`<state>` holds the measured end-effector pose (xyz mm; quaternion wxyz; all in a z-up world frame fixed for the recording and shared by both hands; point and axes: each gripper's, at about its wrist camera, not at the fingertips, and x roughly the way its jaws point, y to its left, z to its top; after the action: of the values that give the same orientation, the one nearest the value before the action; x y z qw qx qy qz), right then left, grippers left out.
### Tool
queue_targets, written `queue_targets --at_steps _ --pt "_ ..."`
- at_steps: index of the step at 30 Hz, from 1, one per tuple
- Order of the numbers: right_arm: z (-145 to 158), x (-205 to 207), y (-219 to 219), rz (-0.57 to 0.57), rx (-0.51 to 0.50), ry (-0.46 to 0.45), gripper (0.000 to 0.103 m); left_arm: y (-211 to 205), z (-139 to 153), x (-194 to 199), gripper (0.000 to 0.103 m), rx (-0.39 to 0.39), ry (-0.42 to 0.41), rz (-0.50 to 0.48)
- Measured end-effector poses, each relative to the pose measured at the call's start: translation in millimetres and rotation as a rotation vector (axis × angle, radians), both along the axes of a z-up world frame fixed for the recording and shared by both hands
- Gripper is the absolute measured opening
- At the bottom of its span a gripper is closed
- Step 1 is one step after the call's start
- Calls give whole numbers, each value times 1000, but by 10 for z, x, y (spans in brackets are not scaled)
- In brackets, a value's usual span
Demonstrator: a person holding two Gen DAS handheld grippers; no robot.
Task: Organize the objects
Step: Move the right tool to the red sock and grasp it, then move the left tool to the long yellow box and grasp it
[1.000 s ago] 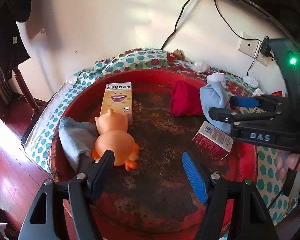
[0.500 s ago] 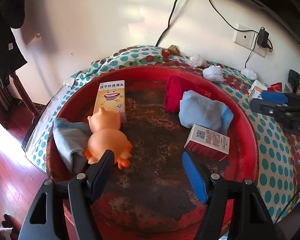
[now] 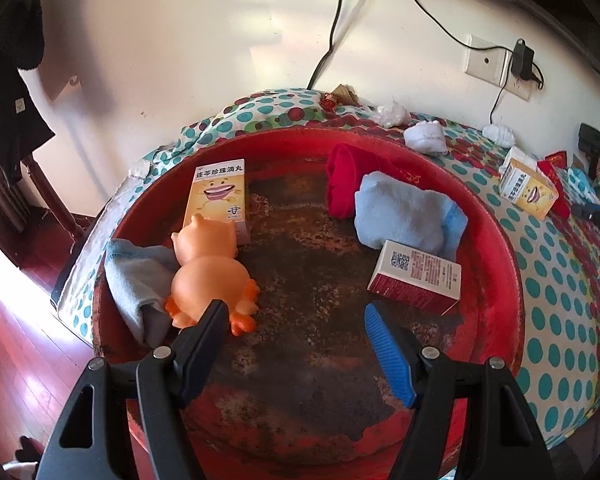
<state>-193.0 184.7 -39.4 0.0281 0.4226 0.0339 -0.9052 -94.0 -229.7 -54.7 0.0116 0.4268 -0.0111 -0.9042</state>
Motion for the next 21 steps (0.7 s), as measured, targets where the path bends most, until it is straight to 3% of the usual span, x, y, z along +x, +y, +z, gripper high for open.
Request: queue_targets --at_steps 7,16,18,21 --pt "-119 -375 364 12 48 -15 71 119 -76 5 73 -34 -24 -35" --pt "-365 -799 219 125 68 -32 68 269 79 -3 73 -55 -49 -41" --pt "-392 -816 171 147 47 -33 45 342 177 -18 73 -57 -39 -45" --pt "-414 -802 54 161 36 -42 35 485 304 -92 73 -40 -31 -51"
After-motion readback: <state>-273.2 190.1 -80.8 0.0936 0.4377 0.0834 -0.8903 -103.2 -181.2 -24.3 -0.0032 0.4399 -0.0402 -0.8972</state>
